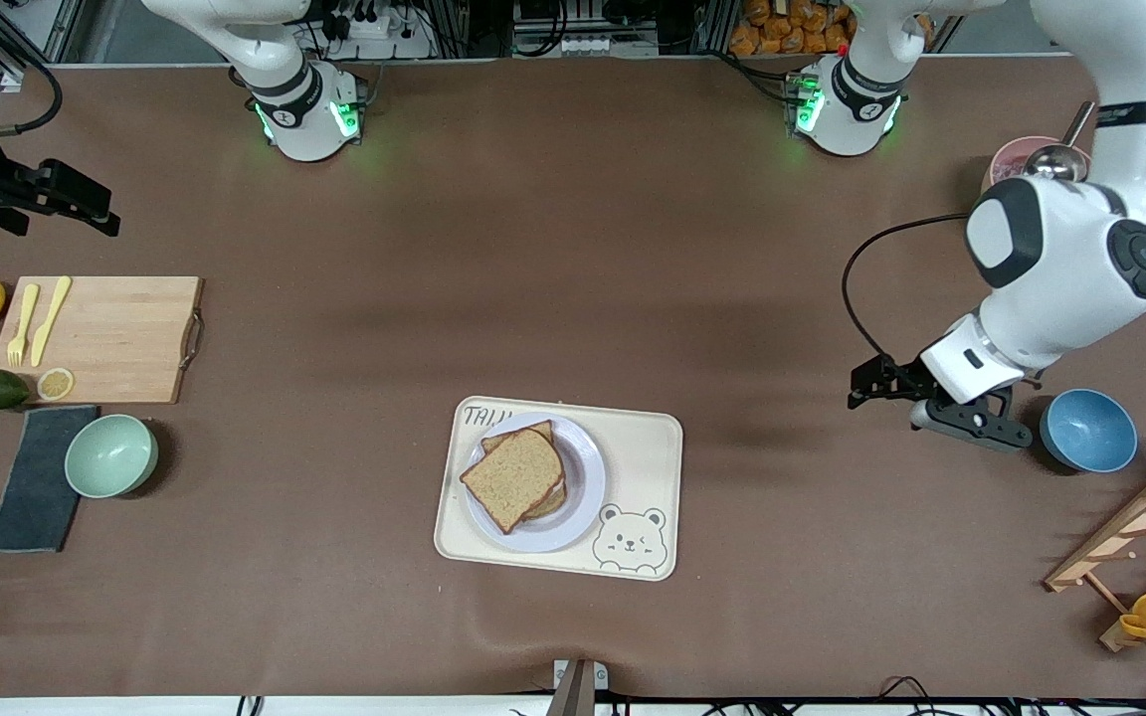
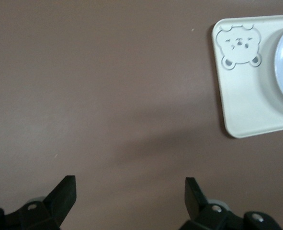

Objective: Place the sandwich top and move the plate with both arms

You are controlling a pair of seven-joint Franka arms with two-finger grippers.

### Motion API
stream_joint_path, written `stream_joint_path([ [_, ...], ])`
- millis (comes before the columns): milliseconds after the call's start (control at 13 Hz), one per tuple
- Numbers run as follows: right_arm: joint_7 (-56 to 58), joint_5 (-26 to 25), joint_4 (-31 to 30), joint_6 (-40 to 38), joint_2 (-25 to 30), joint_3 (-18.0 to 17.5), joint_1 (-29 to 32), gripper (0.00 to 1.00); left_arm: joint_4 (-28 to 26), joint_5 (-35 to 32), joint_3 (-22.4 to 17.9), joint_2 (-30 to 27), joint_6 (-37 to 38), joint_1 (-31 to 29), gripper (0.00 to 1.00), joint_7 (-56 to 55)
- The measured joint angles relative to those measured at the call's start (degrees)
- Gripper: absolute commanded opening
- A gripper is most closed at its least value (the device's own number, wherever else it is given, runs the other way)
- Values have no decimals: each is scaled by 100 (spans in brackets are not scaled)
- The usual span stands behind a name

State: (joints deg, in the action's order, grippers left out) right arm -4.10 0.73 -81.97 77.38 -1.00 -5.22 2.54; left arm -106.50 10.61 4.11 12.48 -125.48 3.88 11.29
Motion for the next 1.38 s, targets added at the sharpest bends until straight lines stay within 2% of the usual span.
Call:
stream_joint_path([
  [231, 0, 0, -5, 0, 0, 18, 0, 100, 695, -535, -67, -359, 1580, -17, 100, -757],
  [385, 0, 0, -9, 0, 0, 21, 0, 100, 965, -565, -75, -689, 2120, -28, 100, -1154],
  [692, 0, 0, -12, 1, 0, 29, -3, 100, 1025, -656, -39, -1387, 2611, -32, 100, -1651],
  [846, 0, 1, -13, 1, 0, 31, -4, 100, 1025, -1029, 35, -1604, 2749, -16, 100, -1638],
  [1385, 0, 1, -13, 1, 0, 34, -8, 100, 1244, -1172, 39, -1733, 3522, 31, 100, -1582],
])
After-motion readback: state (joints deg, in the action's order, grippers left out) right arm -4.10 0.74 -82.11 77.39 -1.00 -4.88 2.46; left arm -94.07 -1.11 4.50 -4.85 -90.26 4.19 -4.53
